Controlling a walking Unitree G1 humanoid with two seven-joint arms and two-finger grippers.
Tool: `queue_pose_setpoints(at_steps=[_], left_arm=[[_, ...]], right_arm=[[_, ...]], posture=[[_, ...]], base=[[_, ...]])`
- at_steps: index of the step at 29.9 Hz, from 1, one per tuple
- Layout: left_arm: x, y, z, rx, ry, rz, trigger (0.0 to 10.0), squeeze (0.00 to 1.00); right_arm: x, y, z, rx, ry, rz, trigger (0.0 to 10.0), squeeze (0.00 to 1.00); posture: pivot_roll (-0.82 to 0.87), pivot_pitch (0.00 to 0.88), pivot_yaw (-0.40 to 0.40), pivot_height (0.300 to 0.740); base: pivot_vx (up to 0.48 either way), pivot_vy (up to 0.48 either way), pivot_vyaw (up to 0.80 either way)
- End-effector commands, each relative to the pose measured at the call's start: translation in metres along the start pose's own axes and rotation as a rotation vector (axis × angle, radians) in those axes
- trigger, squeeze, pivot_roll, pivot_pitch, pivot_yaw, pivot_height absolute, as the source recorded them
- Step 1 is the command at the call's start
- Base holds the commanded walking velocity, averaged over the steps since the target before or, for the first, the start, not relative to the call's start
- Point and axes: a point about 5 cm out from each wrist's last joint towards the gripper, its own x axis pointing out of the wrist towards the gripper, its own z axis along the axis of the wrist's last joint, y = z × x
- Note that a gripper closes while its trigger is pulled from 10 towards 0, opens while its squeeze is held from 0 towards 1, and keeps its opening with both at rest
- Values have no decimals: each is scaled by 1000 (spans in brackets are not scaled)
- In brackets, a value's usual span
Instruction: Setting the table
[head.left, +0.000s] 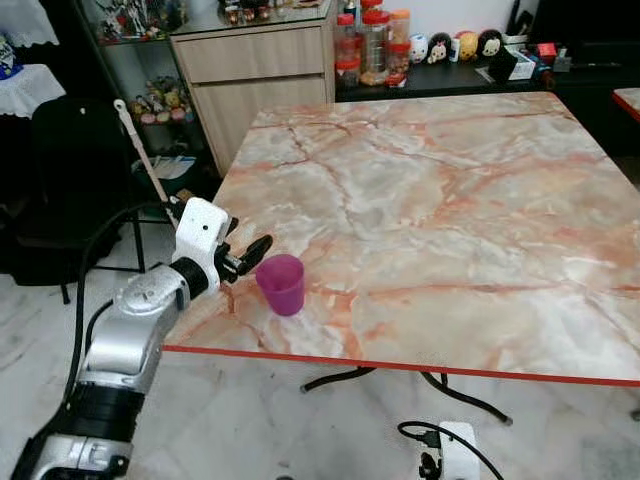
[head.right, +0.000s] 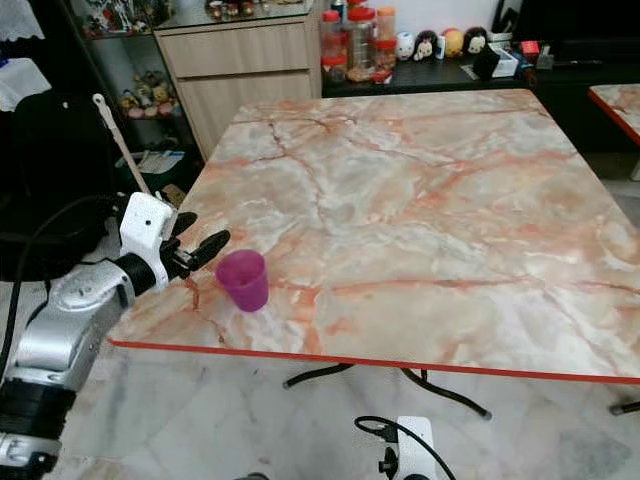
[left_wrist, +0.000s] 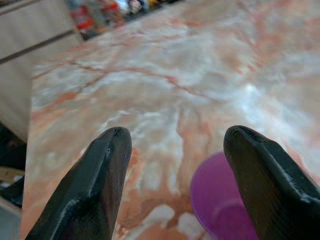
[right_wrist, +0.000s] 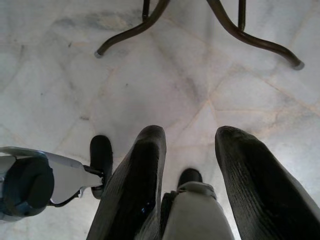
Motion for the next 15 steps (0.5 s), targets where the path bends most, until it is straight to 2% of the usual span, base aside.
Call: queue_pose_setpoints(at_steps=[1, 3, 5, 9, 15], left_arm=[[2, 3, 1, 56, 32, -33, 10000, 0], [6, 6, 0, 106, 80, -72, 10000, 0], [7, 7, 0, 118, 97, -87, 10000, 0], [17, 13, -8, 94, 154, -68, 10000, 0], [29, 5, -14, 67, 183, -88, 10000, 0]], right_arm=[[1, 4, 1, 18, 0, 1, 10000, 0], [0, 3, 0, 17, 5, -2, 10000, 0], [0, 2, -1, 17, 6, -3, 10000, 0], [0, 0, -3, 23, 10, -11, 10000, 0], [-1, -1, -3, 31, 10, -17, 10000, 0]], posture=[[108, 0, 125, 712], [108, 0, 125, 712], [109, 0, 125, 712], [102, 0, 128, 712], [98, 0, 128, 712]], base=[[0, 0, 0], [0, 0, 0], [0, 0, 0], [0, 0, 0], [0, 0, 0]])
